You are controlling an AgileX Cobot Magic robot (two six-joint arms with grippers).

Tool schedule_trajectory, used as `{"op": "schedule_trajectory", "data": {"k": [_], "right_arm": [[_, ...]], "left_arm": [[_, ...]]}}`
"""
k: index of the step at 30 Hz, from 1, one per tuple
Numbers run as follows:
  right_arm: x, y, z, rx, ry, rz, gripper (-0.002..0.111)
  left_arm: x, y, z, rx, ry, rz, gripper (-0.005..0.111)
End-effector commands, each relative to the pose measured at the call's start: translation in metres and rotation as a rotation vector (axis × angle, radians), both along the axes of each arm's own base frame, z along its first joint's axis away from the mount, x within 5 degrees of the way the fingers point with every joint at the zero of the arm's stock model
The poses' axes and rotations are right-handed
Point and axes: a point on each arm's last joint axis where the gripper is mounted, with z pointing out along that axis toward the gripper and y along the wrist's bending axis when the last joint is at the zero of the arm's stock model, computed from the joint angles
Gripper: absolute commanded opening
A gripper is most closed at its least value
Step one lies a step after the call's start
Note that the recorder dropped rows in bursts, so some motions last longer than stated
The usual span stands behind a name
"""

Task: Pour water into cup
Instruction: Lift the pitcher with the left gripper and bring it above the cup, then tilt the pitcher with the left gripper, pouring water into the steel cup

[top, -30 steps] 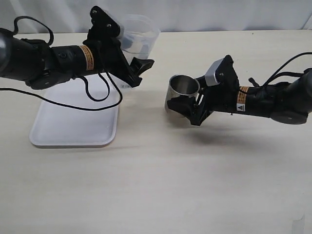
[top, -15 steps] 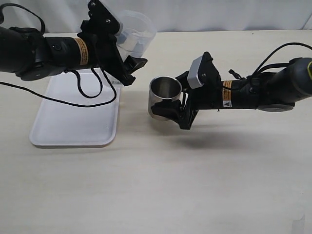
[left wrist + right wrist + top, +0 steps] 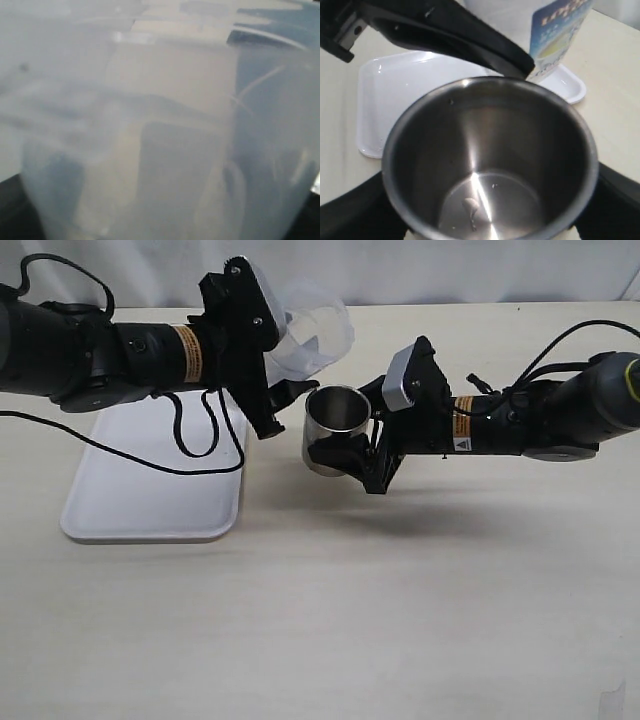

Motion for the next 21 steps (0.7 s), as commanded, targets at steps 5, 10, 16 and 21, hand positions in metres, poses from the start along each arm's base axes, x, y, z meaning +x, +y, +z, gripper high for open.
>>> {"op": "schedule_trajectory", "data": {"k": [5, 10, 16, 21], "right_arm": [[0.0011, 0.0012, 0.0027, 0.022, -0.008, 0.001, 0.004], [0.0005, 0.0015, 0.0032, 0.027, -0.009, 0.009, 0.004], [0.0003, 0.0017, 0.0026, 0.028, -0.008, 0.012, 0.004], [-0.0005, 0.0025, 0.0013, 0.043, -0.005, 0.022, 0.004]], "left_arm": [[-0.0006, -0.0036, 0.0105, 0.036, -0.116, -0.068, 0.0], [-0.0006, -0.0036, 0.0105, 0.08, -0.167, -0.099, 0.0], [-0.0003, -0.0028, 0.0095, 0.137, -0.213, -0.124, 0.0], [-0.0001, -0.0024, 0.0091, 0.166, -0.237, -0.136, 0.0]]}}
